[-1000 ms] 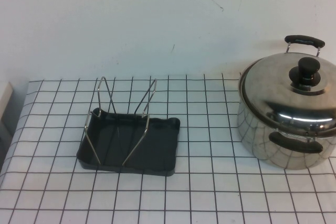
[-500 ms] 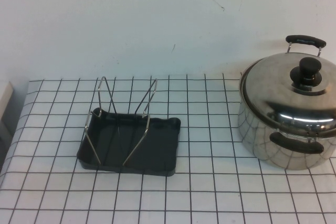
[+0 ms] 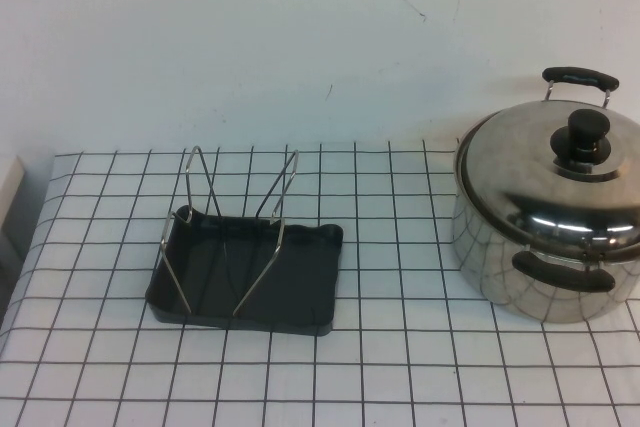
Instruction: Put pot lid on rack
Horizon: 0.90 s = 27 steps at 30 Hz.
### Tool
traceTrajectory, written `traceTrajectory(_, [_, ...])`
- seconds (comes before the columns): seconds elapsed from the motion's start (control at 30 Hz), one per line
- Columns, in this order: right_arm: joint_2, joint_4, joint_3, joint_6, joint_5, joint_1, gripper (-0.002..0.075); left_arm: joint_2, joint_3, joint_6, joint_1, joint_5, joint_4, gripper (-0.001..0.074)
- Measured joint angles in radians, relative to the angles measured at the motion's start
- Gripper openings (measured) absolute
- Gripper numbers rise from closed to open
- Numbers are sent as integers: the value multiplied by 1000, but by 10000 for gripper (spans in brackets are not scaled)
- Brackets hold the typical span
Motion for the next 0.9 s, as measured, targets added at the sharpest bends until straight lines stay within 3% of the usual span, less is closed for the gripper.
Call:
traceTrajectory(0.37, [450,-107,-110,19,-369,106,-1,221,0,-109,0,-58,6,-2])
traceTrajectory(0.47, [586,-128,-155,52,-430,155,36,267,0,-120,0,-67,6,-2])
traceTrajectory(0.57, [714,-170,-179,72,-496,183,172,303,0,-122,0,-69,7,-2])
traceTrajectory(0.77, [931,-199,-182,214,-680,192,561,331,0,-122,0,-69,7,-2])
traceTrajectory(0.9, [1061,-213,-184,293,-829,192,632,333,0,-101,0,-69,10,-2])
